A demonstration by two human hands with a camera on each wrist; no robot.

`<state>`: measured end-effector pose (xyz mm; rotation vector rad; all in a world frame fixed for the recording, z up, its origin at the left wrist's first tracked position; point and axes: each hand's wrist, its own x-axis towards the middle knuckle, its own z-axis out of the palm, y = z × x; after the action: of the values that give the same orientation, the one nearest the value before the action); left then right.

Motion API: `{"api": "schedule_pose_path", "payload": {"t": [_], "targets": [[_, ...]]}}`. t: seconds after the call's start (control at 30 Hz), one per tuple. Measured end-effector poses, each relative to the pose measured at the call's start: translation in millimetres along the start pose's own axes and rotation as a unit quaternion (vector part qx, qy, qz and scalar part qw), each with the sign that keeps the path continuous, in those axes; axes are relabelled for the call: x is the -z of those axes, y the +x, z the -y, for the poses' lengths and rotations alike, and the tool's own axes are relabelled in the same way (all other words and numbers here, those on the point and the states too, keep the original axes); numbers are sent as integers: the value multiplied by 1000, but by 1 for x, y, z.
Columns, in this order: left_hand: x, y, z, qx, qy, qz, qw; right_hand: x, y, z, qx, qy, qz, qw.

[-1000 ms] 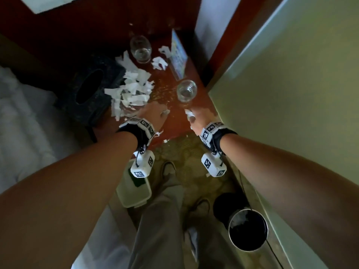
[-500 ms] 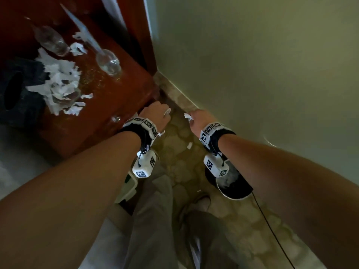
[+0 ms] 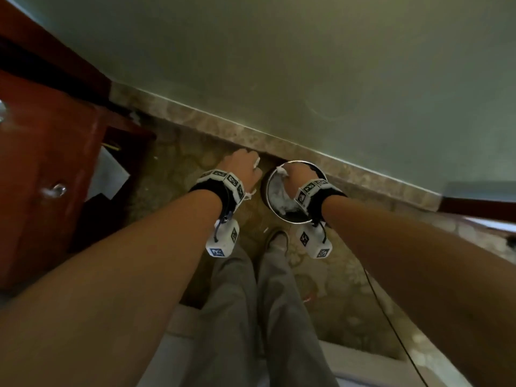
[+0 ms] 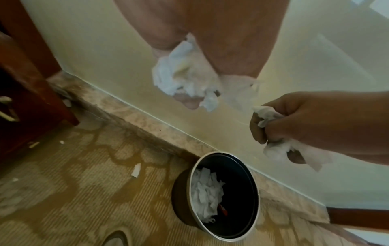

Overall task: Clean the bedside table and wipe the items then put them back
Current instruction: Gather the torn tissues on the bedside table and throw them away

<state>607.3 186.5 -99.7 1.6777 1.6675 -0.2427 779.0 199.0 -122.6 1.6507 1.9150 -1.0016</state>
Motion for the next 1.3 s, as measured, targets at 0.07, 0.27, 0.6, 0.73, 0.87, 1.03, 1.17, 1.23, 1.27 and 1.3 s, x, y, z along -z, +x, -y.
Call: {"api": "schedule_pose_path", "payload": {"t": [0.07,0.27,0.6,0.73,0.87,1.03,1.17,1.23,1.27,1.3], "targets": [[-19,20,-12,-14,9,13,1000,-10,9,-25,-29,27,-13,999],[-88,66,-44,-10,17,94,995,-49,36,-84,-110,102,-21,988],[-192,146,-58,8,-29,118,993,-133,90,-152,-154,199,-17,968],[-217,161,-43,-1,-57,164,985,-156,102,-168,-142,207,-4,968],[-215,151,-38,-19,0,180,983,-153,93,-170,-136,180,-8,974],[-167,119,-44,-53,46,171,983,-112,66,-149,-111,86,23,990],[-99,85,-44,-43,73,137,987,-62,45,-111,-56,47,37,997],[-66,65,-38,-32,71,115,990,-36,33,-87,-31,37,37,998],[-50,55,-34,-23,72,103,992,-24,27,-73,-19,29,35,999],[-34,43,-29,-13,72,95,993,-13,20,-59,-6,19,31,999]]}}
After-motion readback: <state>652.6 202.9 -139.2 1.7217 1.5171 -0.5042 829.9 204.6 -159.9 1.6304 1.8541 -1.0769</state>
